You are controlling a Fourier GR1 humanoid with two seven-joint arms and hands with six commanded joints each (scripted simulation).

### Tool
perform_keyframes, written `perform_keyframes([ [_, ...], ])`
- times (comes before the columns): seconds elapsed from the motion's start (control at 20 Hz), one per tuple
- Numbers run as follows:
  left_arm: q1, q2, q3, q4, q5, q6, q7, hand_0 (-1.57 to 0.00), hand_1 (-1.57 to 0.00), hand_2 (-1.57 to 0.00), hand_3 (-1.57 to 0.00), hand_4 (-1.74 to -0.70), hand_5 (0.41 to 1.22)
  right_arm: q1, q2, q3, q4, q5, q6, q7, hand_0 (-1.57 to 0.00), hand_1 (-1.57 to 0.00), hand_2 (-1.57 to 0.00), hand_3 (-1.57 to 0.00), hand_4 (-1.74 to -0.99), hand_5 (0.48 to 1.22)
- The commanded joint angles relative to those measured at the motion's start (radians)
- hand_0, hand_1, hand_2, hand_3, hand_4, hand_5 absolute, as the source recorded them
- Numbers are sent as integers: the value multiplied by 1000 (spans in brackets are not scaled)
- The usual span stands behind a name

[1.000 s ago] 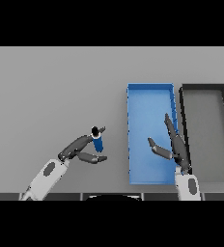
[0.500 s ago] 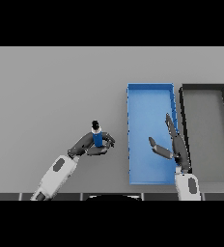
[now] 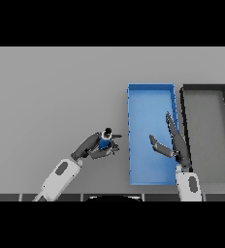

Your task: Pick up the blue pipe and place it into the blue bin.

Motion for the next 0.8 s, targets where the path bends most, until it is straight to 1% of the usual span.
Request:
perform_keyframes([
  [0.0,-3,2,-3,-24,1,0,-2,-1493,-1504,-1511,-1415,-1706,1194,10,-1,1,-8,0,1,-19,1,1,1,1,-1248,627],
  [0.1,-14,-1,-9,-77,9,-6,-3,-1521,-1528,-1533,-1433,-1714,1204,15,-4,2,0,10,-1,-16,1,1,1,1,-1239,629],
  [0.15,-23,1,-13,-102,13,-9,6,-1531,-1537,-1540,-1439,-1717,1207,19,-5,9,-5,20,-1,-23,1,1,1,1,-1228,629],
  [0.25,-51,-12,-23,-125,14,-13,57,-1546,-1549,-1551,-1444,-1721,1212,19,-3,10,1,22,0,-33,1,1,1,1,-1219,634],
  [0.3,-72,-1,-5,-124,27,-20,74,-1551,-1553,-1555,-1445,-1723,1214,25,-8,3,5,15,4,-48,1,1,1,1,-1217,635],
  [0.45,-65,-3,-35,-183,28,-26,124,-1561,-1562,-1563,-1445,-1726,1217,19,-16,-5,4,11,4,-49,1,1,1,1,-1208,640],
  [0.55,-88,-5,-29,-180,28,-27,149,-1564,-1565,-1566,-1442,-1727,1219,15,-17,-3,-9,11,3,-41,1,1,1,1,-1189,631],
  [0.75,-79,-3,-27,-184,44,-43,154,-1568,-1569,-1569,-1443,-1729,1219,48,7,2,-15,0,0,-38,1,1,1,1,-1174,629],
])
